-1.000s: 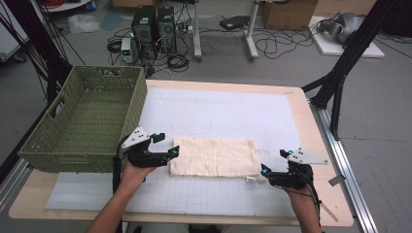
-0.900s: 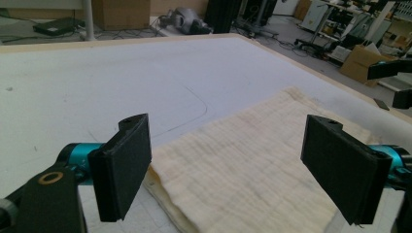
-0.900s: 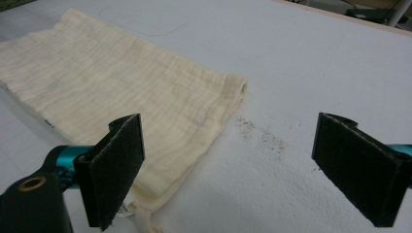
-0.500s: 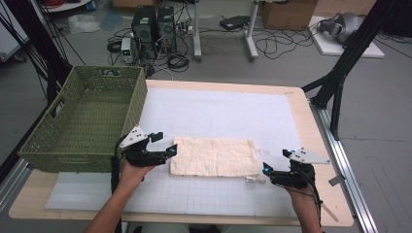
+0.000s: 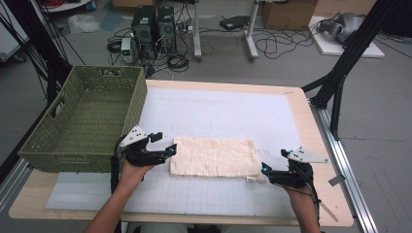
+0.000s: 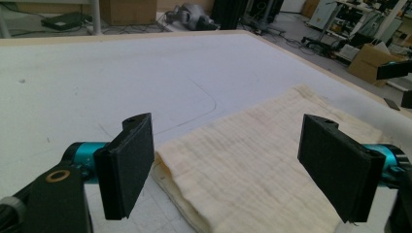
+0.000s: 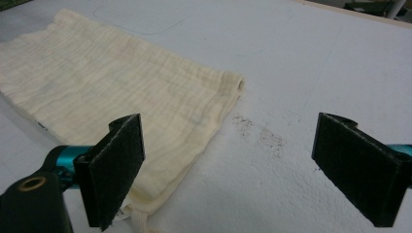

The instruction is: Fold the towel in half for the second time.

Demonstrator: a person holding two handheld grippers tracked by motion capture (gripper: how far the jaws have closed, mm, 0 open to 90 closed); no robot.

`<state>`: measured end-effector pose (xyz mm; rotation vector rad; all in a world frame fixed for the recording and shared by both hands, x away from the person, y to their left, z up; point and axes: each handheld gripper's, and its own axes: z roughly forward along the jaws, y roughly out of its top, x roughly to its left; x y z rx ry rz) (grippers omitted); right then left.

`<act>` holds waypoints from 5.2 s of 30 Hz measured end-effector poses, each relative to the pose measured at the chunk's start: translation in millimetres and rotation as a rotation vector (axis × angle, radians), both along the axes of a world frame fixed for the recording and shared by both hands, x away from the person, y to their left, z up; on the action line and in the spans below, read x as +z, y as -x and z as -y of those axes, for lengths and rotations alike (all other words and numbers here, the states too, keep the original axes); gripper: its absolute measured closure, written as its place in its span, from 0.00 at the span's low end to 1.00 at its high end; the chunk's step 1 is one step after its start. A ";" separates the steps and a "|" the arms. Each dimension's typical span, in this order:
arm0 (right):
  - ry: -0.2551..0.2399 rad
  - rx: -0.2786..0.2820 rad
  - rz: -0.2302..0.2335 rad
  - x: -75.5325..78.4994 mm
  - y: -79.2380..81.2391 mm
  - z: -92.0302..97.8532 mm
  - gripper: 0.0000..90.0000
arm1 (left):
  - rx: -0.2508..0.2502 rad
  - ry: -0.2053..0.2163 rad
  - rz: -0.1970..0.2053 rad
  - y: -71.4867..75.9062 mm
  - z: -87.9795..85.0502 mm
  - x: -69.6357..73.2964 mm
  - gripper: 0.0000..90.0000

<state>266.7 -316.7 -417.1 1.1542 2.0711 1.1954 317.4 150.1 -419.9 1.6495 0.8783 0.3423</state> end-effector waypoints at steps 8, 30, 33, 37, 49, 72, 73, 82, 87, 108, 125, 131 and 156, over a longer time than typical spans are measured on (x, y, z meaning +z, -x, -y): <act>0.005 0.008 -0.014 -1.5 1.5 0.1 0.12 | -0.002 0.017 -0.003 -4.4 0.9 4.1 0.23; -0.024 0.011 -0.023 -2.1 -1.5 0.8 0.13 | 0.043 -0.189 -0.147 -70.8 20.7 -5.9 0.41; -0.026 0.007 -0.024 -2.6 -1.7 2.3 0.13 | 0.017 -0.229 -0.180 -73.7 26.0 -14.2 0.40; -0.031 0.001 -0.032 -3.3 -1.4 3.9 0.13 | 0.003 -0.285 -0.181 -74.5 30.9 -18.7 0.45; -0.024 0.022 -0.055 -6.4 -9.5 -1.1 0.17 | -0.063 -0.426 -0.152 -68.0 39.9 -25.4 0.88; 0.039 0.083 -0.205 -5.4 -92.4 -32.0 0.33 | -0.028 -0.320 -0.178 -65.5 32.9 -31.3 0.93; 0.046 0.085 -0.209 -5.2 -95.3 -32.7 0.37 | -0.027 -0.319 -0.181 -65.5 32.8 -31.2 0.93; 0.063 0.091 -0.217 -12.3 -113.7 -32.7 0.57 | -0.027 -0.308 -0.189 -66.2 31.7 -31.6 0.93; 0.060 0.104 -0.228 -19.2 -119.1 -37.1 0.64 | -0.025 -0.307 -0.191 -66.1 31.8 -31.5 0.92; 0.078 0.139 -0.150 -17.7 -113.6 -40.9 0.94 | 0.032 -0.222 -0.143 -63.0 25.8 -20.3 0.94; 0.080 0.208 -0.038 -8.5 -74.3 -37.3 0.93 | -0.047 -0.220 -0.077 -31.7 20.4 -10.1 0.94; 0.065 0.212 -0.024 -8.6 -60.1 -33.8 0.92 | -0.064 -0.220 -0.067 -20.0 20.5 -9.9 0.94; 0.100 0.237 -0.026 -20.3 -11.2 -28.6 0.91 | -0.114 -0.277 -0.103 23.7 16.2 -16.7 0.70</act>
